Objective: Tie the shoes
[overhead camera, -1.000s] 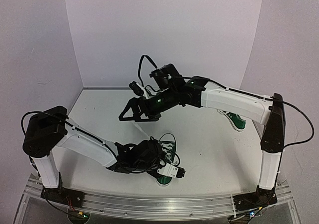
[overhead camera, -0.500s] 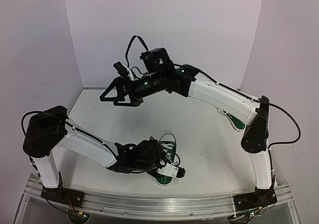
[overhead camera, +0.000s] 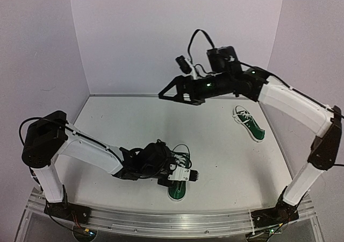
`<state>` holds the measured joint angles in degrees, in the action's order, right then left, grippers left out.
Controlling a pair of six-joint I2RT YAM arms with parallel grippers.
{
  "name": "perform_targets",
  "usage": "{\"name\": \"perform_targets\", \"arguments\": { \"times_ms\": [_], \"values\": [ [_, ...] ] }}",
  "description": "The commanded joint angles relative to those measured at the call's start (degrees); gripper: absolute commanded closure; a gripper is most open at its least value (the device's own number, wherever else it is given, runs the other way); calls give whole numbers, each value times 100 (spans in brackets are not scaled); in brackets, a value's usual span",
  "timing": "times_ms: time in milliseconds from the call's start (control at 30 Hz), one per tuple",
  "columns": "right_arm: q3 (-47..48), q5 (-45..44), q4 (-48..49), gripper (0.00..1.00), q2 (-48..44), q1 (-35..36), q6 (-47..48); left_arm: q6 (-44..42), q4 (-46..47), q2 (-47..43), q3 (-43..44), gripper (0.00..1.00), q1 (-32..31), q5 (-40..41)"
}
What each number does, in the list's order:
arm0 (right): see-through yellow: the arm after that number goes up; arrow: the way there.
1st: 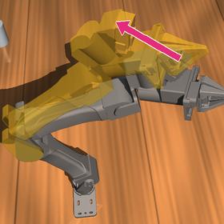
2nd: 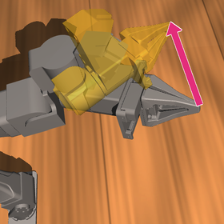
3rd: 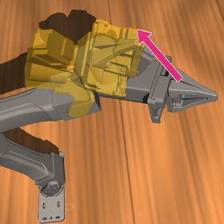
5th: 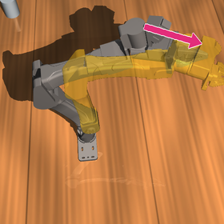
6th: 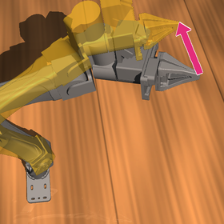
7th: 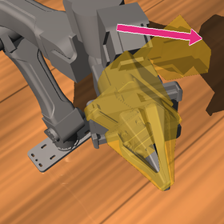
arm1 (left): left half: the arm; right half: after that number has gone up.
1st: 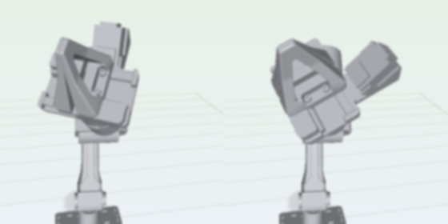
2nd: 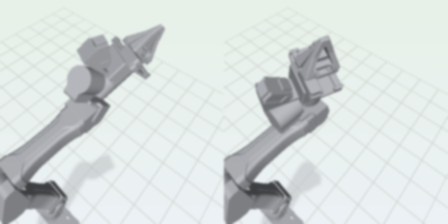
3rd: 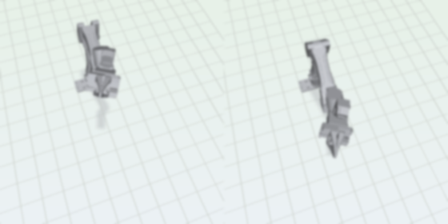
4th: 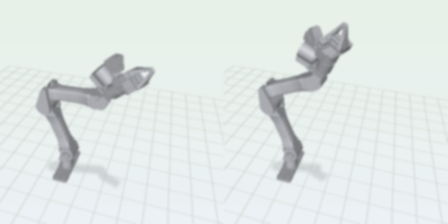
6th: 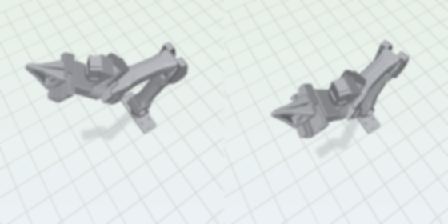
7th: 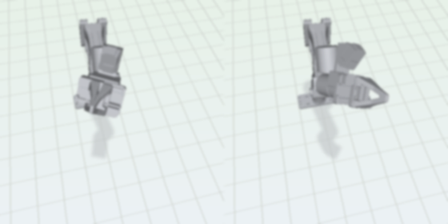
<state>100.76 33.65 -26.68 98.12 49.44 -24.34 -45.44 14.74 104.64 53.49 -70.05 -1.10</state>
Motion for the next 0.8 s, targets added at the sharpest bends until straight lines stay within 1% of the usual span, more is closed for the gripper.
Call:
{"name": "perform_targets", "arguments": {
  "times_ms": [0,67,167,300,400,500,633,767],
  "values": [
    [-968,-732,131,12,-842,-227,225,944,-105,-306,86,100,315,-903],
    [-1483,-924,164,15,-1141,-240,234,1431,22,-346,59,100,566,-1217],
    [-2068,-1182,298,17,-1572,-233,224,2053,201,-389,37,100,890,-1684],
    [-2763,-1449,519,24,-2133,-238,297,2724,405,-345,55,100,1262,-2181],
    [-3150,-1475,536,27,-2424,-238,465,3239,545,-280,65,100,1484,-2502],
    [-3520,-1468,571,37,-2606,-237,656,3572,717,-200,66,100,1643,-2623],
    [-3865,-1541,644,47,-2680,-125,1029,4043,845,-51,186,100,1840,-2849],
    [-3918,-2209,676,55,-2494,404,1582,4133,749,121,376,100,1892,-3000]
  ]
}}
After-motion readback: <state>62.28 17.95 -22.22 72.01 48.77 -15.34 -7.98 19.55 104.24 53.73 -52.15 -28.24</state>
